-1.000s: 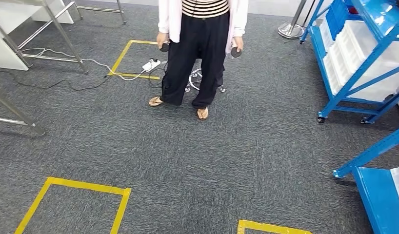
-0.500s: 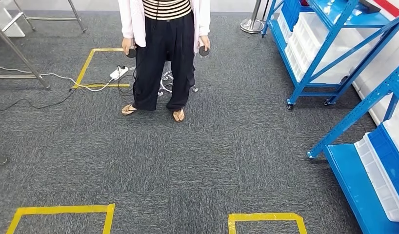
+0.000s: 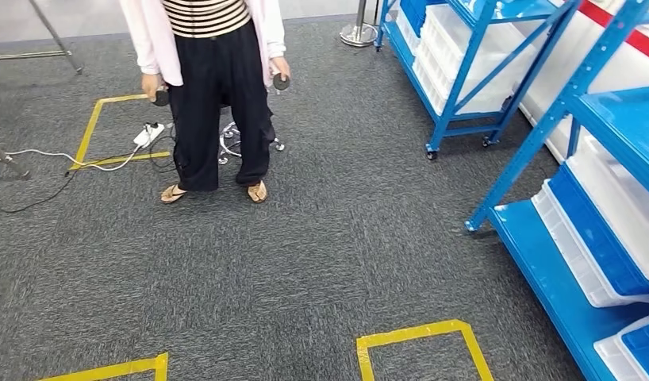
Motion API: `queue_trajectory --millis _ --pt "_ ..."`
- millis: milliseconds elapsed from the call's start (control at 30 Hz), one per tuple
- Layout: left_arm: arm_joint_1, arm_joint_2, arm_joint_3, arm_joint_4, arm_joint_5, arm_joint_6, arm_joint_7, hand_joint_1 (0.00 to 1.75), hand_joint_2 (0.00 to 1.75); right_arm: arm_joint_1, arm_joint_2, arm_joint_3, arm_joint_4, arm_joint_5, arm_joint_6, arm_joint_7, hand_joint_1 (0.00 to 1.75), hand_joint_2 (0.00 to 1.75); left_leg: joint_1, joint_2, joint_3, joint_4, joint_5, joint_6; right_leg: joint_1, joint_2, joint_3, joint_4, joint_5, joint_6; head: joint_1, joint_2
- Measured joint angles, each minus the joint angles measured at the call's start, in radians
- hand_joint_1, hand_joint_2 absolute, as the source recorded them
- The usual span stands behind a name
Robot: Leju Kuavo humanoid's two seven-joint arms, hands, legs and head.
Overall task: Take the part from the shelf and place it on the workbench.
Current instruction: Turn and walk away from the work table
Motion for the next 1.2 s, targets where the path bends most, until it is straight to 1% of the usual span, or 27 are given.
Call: queue_trajectory --millis 67,133,167,200,233,267,333,367,400,467,533,567,633,667,700,733,767,833,867,900,967,1000,1067,1100,1133,1167,1200 --pt "0.0 -0.001 0.0 0.0 0.004 0.0 -0.003 0.0 0.0 0.0 -0.001 0.0 0.0 0.006 0.001 0.0 0.0 0.0 0.005 -0.047 -0.025 0.067 -0.045 -0.007 -0.008 0.021 0.009 -0.005 0.007 -0.014 -0.003 0.0" --pt "0.002 0.0 0.001 0.0 0.01 0.0 -0.006 0.0 0.0 -0.001 -0.001 0.001 0.0 0.012 0.004 0.0 0.0 0.0 0.006 -0.085 -0.084 0.192 -0.108 -0.011 -0.003 0.043 0.009 -0.004 0.009 -0.022 -0.005 0.0" --pt "0.004 0.0 0.002 0.0 0.013 0.0 -0.008 0.0 0.0 -0.001 -0.001 0.001 0.0 0.014 0.006 0.0 0.0 0.0 0.006 -0.091 -0.11 0.239 -0.122 -0.012 0.0 0.057 0.009 -0.004 0.009 -0.024 -0.005 0.0" --pt "0.005 0.0 0.003 0.0 0.017 0.001 -0.011 0.0 0.0 0.0 -0.001 0.002 0.0 0.015 0.007 -0.001 0.0 0.0 0.006 -0.093 -0.123 0.255 -0.114 -0.013 0.002 0.07 0.01 -0.003 0.009 -0.025 -0.005 0.0" --pt "0.005 0.0 0.004 0.0 0.019 0.001 -0.013 0.0 0.0 0.001 -0.001 0.002 0.0 0.017 0.008 -0.002 0.0 0.0 0.006 -0.095 -0.119 0.232 -0.087 -0.013 0.002 0.084 0.01 -0.001 0.008 -0.025 -0.005 0.0" --pt "0.005 0.0 0.004 0.0 0.022 0.002 -0.016 0.0 0.0 0.001 -0.001 0.002 0.0 0.019 0.009 -0.003 0.0 0.0 0.008 -0.102 -0.097 0.174 -0.045 -0.013 0.002 0.098 0.011 0.002 0.008 -0.024 -0.005 0.0" --pt "0.005 0.001 0.006 0.0 0.027 0.003 -0.019 0.0 0.0 0.0 0.0 0.003 0.0 0.025 0.013 -0.007 0.0 0.0 0.01 -0.132 -0.049 0.056 0.011 -0.009 0.004 0.122 0.007 0.009 0.005 -0.019 -0.005 0.0" --pt "0.004 0.002 0.006 0.0 0.029 0.004 -0.02 0.0 0.0 -0.001 0.0 0.003 0.0 0.028 0.015 -0.009 0.0 0.0 0.009 -0.143 -0.036 0.022 0.022 -0.005 0.004 0.13 0.003 0.011 0.004 -0.015 -0.005 0.0" --pt "0.004 0.002 0.007 0.0 0.031 0.004 -0.021 0.0 0.0 0.0 0.0 0.003 0.0 0.03 0.017 -0.011 0.0 0.0 0.005 -0.148 -0.032 0.013 0.02 0.0 0.006 0.137 -0.003 0.011 0.004 -0.009 -0.004 0.0" --pt "0.002 0.001 0.009 0.0 0.034 0.005 -0.022 0.0 0.0 0.003 0.001 0.004 0.0 0.032 0.018 -0.012 0.0 0.0 -0.001 -0.131 -0.03 0.005 0.026 0.016 0.006 0.146 -0.012 0.01 0.006 0.003 -0.004 0.0" --pt "0.001 -0.001 0.011 0.0 0.035 0.005 -0.022 0.0 0.0 0.005 0.0 0.004 0.0 0.032 0.019 -0.013 0.0 0.0 -0.001 -0.114 -0.026 -0.007 0.033 0.033 0.005 0.123 -0.025 0.032 -0.007 0.009 -0.003 0.0" --pt "0.001 -0.001 0.011 0.0 0.035 0.006 -0.023 0.0 0.0 0.003 0.0 0.004 0.0 0.032 0.019 -0.013 0.0 0.0 0.001 -0.103 -0.025 -0.012 0.036 0.038 0.005 0.102 -0.044 0.075 -0.03 0.008 -0.001 0.0" --pt "0.002 0.0 0.011 0.0 0.035 0.006 -0.023 0.0 0.0 0.001 0.001 0.004 0.0 0.032 0.021 -0.012 0.0 0.0 -0.001 -0.079 -0.027 -0.014 0.038 0.043 0.001 0.066 -0.107 0.201 -0.089 0.007 0.002 0.0" --pt "0.003 0.0 0.012 0.0 0.034 0.006 -0.023 0.0 0.0 0.001 0.001 0.004 0.0 0.032 0.022 -0.012 0.0 0.0 -0.001 -0.066 -0.028 -0.014 0.038 0.043 -0.002 0.06 -0.136 0.261 -0.111 0.009 0.002 0.0" --pt "0.003 0.0 0.012 0.0 0.034 0.005 -0.023 0.0 0.0 0.002 0.001 0.004 0.0 0.032 0.022 -0.012 0.0 0.0 -0.002 -0.055 -0.029 -0.013 0.037 0.043 -0.005 0.057 -0.148 0.288 -0.117 0.015 0.002 0.0" --pt "0.003 0.001 0.012 0.0 0.033 0.004 -0.023 0.0 0.0 0.004 0.001 0.004 0.0 0.031 0.023 -0.011 0.0 0.0 -0.002 -0.044 -0.029 -0.013 0.037 0.042 -0.009 0.053 -0.14 0.277 -0.109 0.025 0.002 0.0" --pt "0.003 0.001 0.012 0.0 0.033 0.003 -0.023 0.0 0.0 0.005 0.001 0.004 0.0 0.031 0.023 -0.011 0.0 0.0 -0.001 -0.034 -0.028 -0.013 0.036 0.04 -0.013 0.043 -0.111 0.224 -0.088 0.035 0.002 0.0" --pt "0.003 0.002 0.012 0.0 0.03 0.001 -0.023 0.0 0.0 0.004 0.0 0.004 0.0 0.03 0.024 -0.011 0.0 0.0 -0.004 -0.015 -0.024 -0.011 0.031 0.031 -0.018 -0.003 -0.034 0.08 -0.04 0.048 0.003 0.0" --pt "0.003 0.002 0.012 0.0 0.028 0.001 -0.023 0.0 0.0 0.002 0.001 0.004 0.0 0.029 0.024 -0.011 0.0 0.0 -0.006 -0.006 -0.021 -0.011 0.028 0.025 -0.017 -0.021 -0.007 0.032 -0.023 0.046 0.002 0.0" --pt "0.003 0.003 0.011 0.0 0.027 0.0 -0.024 0.0 0.0 0.001 0.001 0.004 0.0 0.029 0.024 -0.011 0.0 0.0 -0.007 0.002 -0.017 -0.01 0.024 0.017 -0.013 -0.031 0.003 0.01 -0.016 0.04 0.001 0.0" --pt "-0.001 0.003 0.011 0.0 0.025 0.0 -0.025 0.0 0.0 0.001 0.001 0.004 0.0 0.029 0.025 -0.011 0.0 0.0 -0.003 0.019 -0.006 -0.013 0.018 0.001 -0.006 -0.013 0.002 0.006 -0.011 0.022 -0.001 0.0" --pt "-0.003 0.002 0.011 0.0 0.025 0.0 -0.025 0.0 0.0 0.003 0.0 0.004 0.0 0.029 0.025 -0.011 0.0 0.0 0.001 0.012 -0.003 -0.009 0.013 -0.006 -0.008 -0.001 0.004 0.004 -0.01 0.014 -0.003 0.0" --pt "-0.005 0.002 0.011 0.0 0.025 -0.001 -0.026 0.0 0.0 0.003 -0.001 0.003 0.0 0.028 0.025 -0.011 0.0 0.0 0.007 -0.032 -0.02 0.043 -0.027 -0.015 -0.016 0.019 0.013 0.0 -0.004 -0.003 -0.006 0.0" --pt "-0.004 0.002 0.011 0.0 0.025 -0.001 -0.026 0.0 0.0 0.003 -0.002 0.003 0.0 0.028 0.025 -0.011 0.0 0.0 0.008 -0.061 -0.046 0.101 -0.061 -0.016 -0.017 0.029 0.015 -0.001 -0.003 -0.009 -0.009 0.0" --pt "-0.003 0.002 0.011 0.0 0.025 -0.001 -0.026 0.0 0.0 0.002 -0.002 0.003 0.0 0.028 0.025 -0.011 0.0 0.0 0.008 -0.079 -0.079 0.173 -0.097 -0.016 -0.015 0.041 0.015 0.0 -0.002 -0.013 -0.01 0.0" --pt "-0.001 0.002 0.011 0.0 0.025 -0.001 -0.026 0.0 0.0 0.002 -0.002 0.003 0.0 0.028 0.025 -0.012 0.0 0.0 0.008 -0.089 -0.113 0.238 -0.121 -0.016 -0.012 0.053 0.016 0.0 -0.002 -0.014 -0.01 0.0" --pt "0.0 0.003 0.011 0.0 0.025 -0.001 -0.026 0.0 0.0 0.003 -0.001 0.003 0.0 0.027 0.025 -0.012 0.0 0.0 0.008 -0.093 -0.136 0.278 -0.127 -0.015 -0.01 0.067 0.017 0.0 -0.003 -0.015 -0.01 0.0"
